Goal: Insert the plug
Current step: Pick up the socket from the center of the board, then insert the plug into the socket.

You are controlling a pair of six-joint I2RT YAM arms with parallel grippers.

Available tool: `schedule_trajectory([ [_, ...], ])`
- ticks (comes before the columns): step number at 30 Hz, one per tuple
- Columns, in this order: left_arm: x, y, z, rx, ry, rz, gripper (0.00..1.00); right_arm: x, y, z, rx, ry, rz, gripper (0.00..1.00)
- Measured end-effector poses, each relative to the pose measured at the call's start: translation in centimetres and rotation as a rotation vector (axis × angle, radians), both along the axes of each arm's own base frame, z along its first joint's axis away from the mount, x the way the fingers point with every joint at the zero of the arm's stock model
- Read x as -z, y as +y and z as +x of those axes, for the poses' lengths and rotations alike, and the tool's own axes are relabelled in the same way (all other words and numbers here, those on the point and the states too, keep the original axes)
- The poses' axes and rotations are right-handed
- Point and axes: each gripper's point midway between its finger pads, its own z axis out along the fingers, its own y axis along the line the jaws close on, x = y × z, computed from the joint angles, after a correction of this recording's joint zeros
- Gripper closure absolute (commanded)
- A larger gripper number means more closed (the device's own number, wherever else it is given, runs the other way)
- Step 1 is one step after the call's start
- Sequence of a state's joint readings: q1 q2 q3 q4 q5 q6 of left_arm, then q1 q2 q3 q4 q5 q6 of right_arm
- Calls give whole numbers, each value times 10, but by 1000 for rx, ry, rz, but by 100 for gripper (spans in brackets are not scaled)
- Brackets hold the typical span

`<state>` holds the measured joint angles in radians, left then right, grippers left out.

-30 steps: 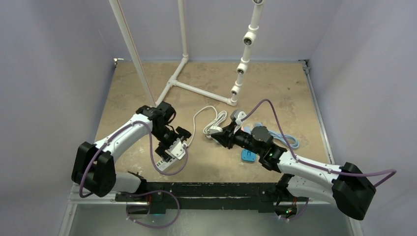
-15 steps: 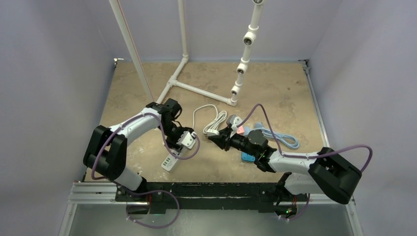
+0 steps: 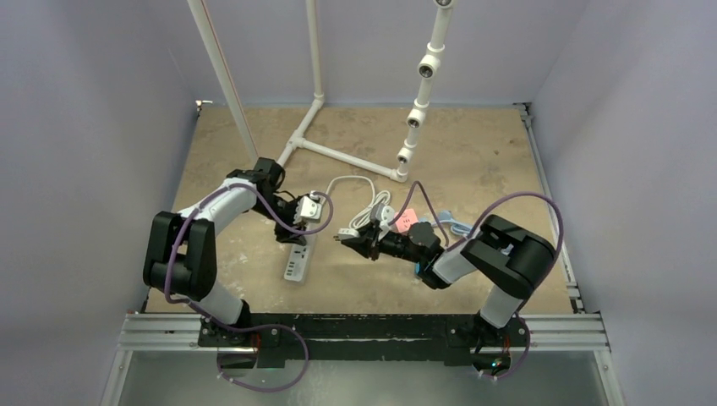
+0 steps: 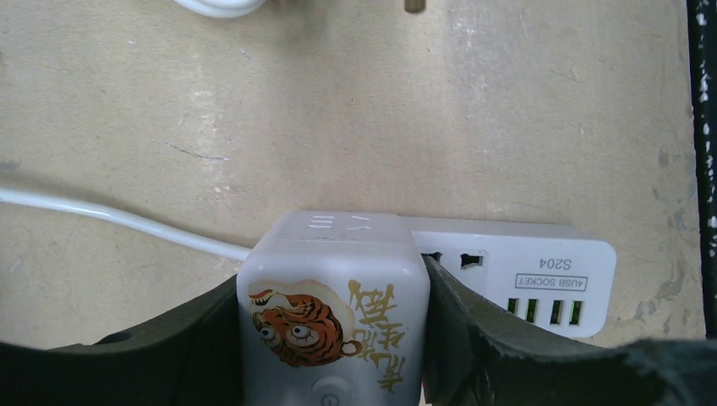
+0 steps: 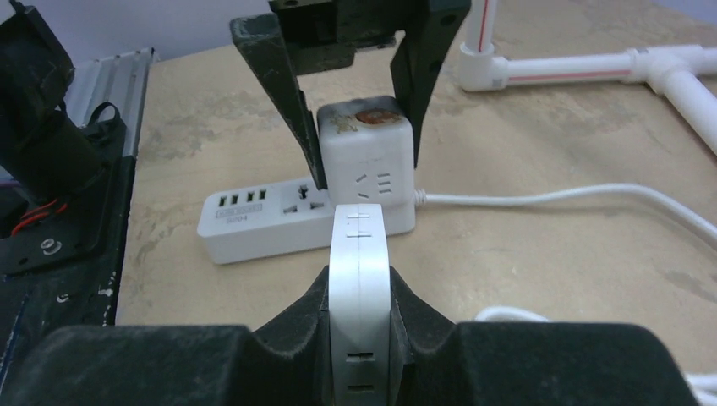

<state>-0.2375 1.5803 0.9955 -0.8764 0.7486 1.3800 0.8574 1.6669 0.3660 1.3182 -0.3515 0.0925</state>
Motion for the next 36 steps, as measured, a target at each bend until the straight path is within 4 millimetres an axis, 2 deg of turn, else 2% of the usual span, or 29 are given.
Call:
schedule_trajectory([
  [5,-3,-5,-4,-42,27,-86,85,-1,15,-3,-74,-36,40,100],
  [8,-9,-13,-11,-46,52,-144,85,5,17,-9,-112,-32,38,100],
  [11,-17,-22,-17,-24,70,-215,85,1,18,-11,-124,-44,48,100],
  [14,-25,-28,-29,42,74,-280,83,-15,18,-13,-135,-79,68,100],
  [16,-28,-30,-39,89,70,-311,83,-33,16,-14,-137,-116,87,100],
  [18,-28,-31,-46,121,65,-332,83,-52,14,-15,-135,-158,112,100],
  [20,-25,-31,-53,144,73,-348,83,-60,12,-16,-135,-182,117,100],
  [28,-17,-33,-62,179,80,-374,83,-27,15,-13,-144,-136,13,100],
  [36,-15,-33,-61,179,79,-377,85,-18,20,-12,-167,-117,-14,100],
])
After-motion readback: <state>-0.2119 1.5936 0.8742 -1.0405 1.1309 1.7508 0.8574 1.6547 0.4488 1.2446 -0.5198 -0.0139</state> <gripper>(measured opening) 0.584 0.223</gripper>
